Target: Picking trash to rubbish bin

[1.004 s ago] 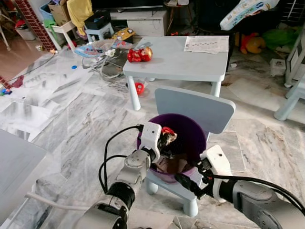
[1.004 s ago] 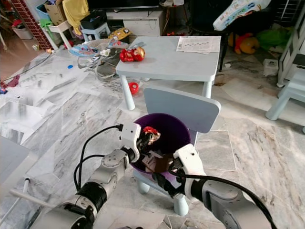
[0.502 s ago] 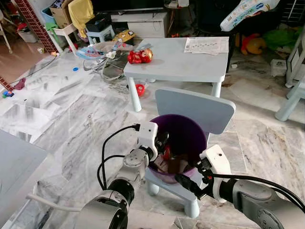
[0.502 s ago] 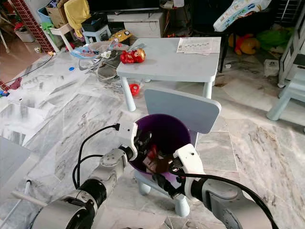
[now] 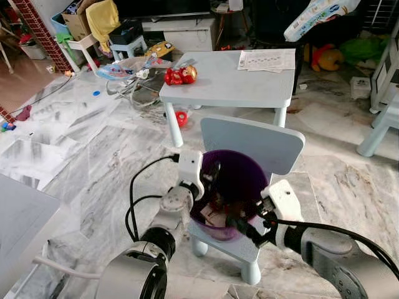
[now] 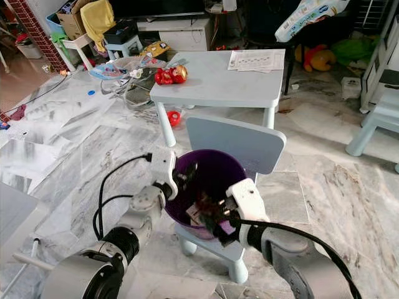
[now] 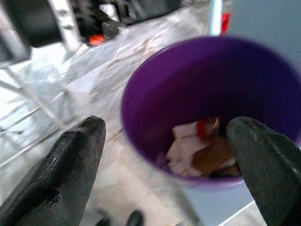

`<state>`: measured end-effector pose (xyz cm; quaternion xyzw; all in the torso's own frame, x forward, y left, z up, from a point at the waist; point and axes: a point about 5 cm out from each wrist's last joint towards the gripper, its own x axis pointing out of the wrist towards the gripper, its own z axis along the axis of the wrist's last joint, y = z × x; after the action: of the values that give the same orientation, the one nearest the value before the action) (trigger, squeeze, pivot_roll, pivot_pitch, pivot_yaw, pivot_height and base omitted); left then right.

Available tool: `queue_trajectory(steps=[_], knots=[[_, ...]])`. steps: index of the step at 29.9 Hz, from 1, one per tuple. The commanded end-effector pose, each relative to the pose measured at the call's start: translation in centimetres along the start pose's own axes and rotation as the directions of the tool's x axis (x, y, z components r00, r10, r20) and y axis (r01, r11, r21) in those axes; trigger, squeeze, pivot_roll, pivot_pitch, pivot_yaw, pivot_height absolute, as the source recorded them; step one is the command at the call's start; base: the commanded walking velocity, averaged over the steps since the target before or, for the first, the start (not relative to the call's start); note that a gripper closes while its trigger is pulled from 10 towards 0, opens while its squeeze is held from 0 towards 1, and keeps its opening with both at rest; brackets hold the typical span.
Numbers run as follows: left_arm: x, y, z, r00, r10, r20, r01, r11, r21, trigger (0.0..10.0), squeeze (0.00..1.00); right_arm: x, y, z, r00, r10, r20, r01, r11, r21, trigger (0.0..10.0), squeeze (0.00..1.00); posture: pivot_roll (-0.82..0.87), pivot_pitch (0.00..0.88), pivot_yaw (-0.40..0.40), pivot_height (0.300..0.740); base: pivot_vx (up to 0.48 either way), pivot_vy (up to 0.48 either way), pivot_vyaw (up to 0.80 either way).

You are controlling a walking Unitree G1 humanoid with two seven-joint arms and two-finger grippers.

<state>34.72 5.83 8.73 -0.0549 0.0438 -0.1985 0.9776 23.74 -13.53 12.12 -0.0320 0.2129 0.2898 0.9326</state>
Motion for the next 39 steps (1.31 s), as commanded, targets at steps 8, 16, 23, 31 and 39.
queue_trajectory(steps=[8, 16, 23, 31, 39], knots=[[-0.5, 3.7, 6.3, 0.933, 0.143, 0.331, -0.189, 0.976, 0.11, 10.0, 1.0, 1.6, -2.7, 4.5, 0.939, -0.236, 0.252, 0.253, 0.967, -0.038, 10.0, 1.0, -0.15, 0.042, 0.133, 0.74, 0.0, 0.0, 0.0], [-3.9, 8.5, 6.9, 0.837, 0.383, 0.391, -0.472, 0.867, 0.16, 10.0, 1.0, 2.5, -4.3, 8.8, 0.841, -0.322, 0.434, 0.359, 0.933, -0.003, 10.0, 0.97, -0.1, 0.045, 0.12, 0.74, 0.0, 0.0, 0.0], [-4.2, 8.9, 6.8, 0.828, 0.408, 0.385, -0.495, 0.854, 0.159, 10.0, 1.0, 2.6, -4.4, 9.2, 0.832, -0.325, 0.45, 0.359, 0.933, 0.01, 10.0, 0.9, -0.09, 0.046, 0.116, 0.74, 0.0, 0.0, 0.0], [-4.2, 8.9, 6.8, 0.828, 0.408, 0.385, -0.495, 0.854, 0.159, 10.0, 1.0, 2.6, -4.4, 9.2, 0.832, -0.325, 0.45, 0.359, 0.933, 0.01, 10.0, 0.9, -0.09, 0.046, 0.116, 0.74, 0.0, 0.0, 0.0], [-4.2, 8.9, 6.8, 0.828, 0.408, 0.385, -0.495, 0.854, 0.159, 10.0, 1.0, 2.6, -4.4, 9.2, 0.832, -0.325, 0.45, 0.359, 0.933, 0.01, 10.0, 0.9, -0.09, 0.046, 0.116, 0.74, 0.0, 0.0, 0.0]])
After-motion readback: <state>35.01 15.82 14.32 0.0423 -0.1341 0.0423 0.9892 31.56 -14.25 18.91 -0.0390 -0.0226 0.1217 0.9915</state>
